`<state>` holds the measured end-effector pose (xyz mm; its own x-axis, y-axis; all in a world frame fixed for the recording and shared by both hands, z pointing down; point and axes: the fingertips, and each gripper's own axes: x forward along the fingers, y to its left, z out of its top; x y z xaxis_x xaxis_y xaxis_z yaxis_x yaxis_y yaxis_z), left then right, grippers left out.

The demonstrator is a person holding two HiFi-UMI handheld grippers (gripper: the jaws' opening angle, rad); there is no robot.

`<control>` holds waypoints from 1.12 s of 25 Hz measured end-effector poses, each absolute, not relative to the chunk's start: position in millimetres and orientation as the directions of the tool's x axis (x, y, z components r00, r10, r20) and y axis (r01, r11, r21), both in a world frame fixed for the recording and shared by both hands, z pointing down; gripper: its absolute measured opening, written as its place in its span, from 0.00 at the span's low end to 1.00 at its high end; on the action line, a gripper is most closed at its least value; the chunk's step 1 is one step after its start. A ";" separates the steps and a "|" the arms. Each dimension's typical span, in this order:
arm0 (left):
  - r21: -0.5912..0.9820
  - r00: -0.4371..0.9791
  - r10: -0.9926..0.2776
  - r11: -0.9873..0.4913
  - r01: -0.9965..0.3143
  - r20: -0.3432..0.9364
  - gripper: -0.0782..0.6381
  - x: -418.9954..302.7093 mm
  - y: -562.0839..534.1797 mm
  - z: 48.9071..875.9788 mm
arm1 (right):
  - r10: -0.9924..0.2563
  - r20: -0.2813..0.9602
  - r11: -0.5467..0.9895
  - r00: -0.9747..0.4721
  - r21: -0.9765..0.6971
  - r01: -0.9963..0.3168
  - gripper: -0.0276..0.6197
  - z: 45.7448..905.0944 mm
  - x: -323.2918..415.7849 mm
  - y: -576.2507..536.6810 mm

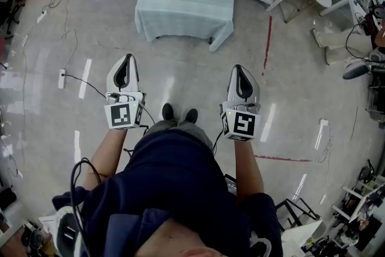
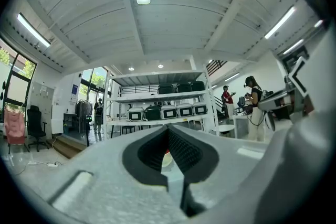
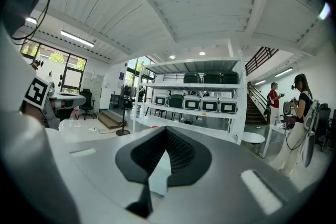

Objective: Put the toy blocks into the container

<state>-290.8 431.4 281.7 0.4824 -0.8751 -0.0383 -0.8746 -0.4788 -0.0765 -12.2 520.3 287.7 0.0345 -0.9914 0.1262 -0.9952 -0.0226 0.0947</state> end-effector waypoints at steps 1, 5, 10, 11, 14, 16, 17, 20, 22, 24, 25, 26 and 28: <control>-0.078 0.485 -0.874 -0.481 -0.873 -0.037 0.11 -290.8 431.7 282.2 | -0.992 0.122 -0.022 0.034 0.099 -0.995 0.04 286.8 -13.0 520.7; -0.083 0.501 -0.865 -0.497 -0.864 -0.033 0.11 -289.0 433.4 285.1 | -0.995 0.102 -0.013 0.024 0.114 -0.993 0.04 284.1 -18.3 521.3; -0.088 0.509 -0.860 -0.505 -0.859 -0.033 0.11 -287.7 436.9 283.1 | -0.995 0.102 -0.003 0.015 0.113 -0.994 0.04 283.7 -19.7 523.1; -0.088 0.509 -0.860 -0.505 -0.859 -0.032 0.11 -287.2 436.7 283.5 | -0.995 0.104 -0.001 0.013 0.112 -0.994 0.04 284.8 -18.6 522.8; -0.089 0.510 -0.860 -0.506 -0.858 -0.028 0.11 -286.7 437.0 284.4 | -0.994 0.109 0.008 0.003 0.108 -0.994 0.05 286.9 -17.6 522.9; -0.089 0.510 -0.860 -0.506 -0.858 -0.026 0.11 -288.1 437.7 284.6 | -0.994 0.109 0.018 -0.006 0.106 -0.994 0.06 286.7 -19.3 523.5; -0.089 0.509 -0.861 -0.505 -0.858 -0.022 0.11 -289.2 437.7 284.8 | -0.994 0.106 0.024 -0.013 0.104 -0.994 0.08 286.1 -20.8 523.0; -0.082 0.508 -0.861 -0.505 -0.859 -0.028 0.11 -290.7 437.2 282.3 | -0.995 0.086 0.049 -0.041 0.103 -0.993 0.18 280.5 -26.9 520.7; -0.080 0.515 -0.856 -0.511 -0.856 -0.042 0.11 -291.2 438.3 280.6 | -0.996 0.073 0.067 -0.060 0.100 -0.993 0.26 277.8 -31.5 520.4; -0.092 0.520 -0.854 -0.515 -0.852 -0.030 0.11 -294.7 437.7 284.6 | -0.995 0.075 0.081 -0.073 0.103 -0.991 0.36 278.1 -35.2 518.4; -0.095 0.521 -0.853 -0.516 -0.851 -0.026 0.11 -296.2 436.6 285.5 | -0.994 0.079 0.087 -0.079 0.109 -0.990 0.39 278.2 -36.8 516.8; -0.095 0.521 -0.853 -0.517 -0.851 -0.024 0.11 -297.2 435.1 285.7 | -0.993 0.082 0.093 -0.084 0.113 -0.989 0.41 278.0 -38.0 515.1; -0.094 0.523 -0.852 -0.519 -0.850 -0.022 0.11 -298.3 432.4 285.2 | -0.992 0.087 0.102 -0.092 0.118 -0.988 0.45 277.3 -39.3 512.0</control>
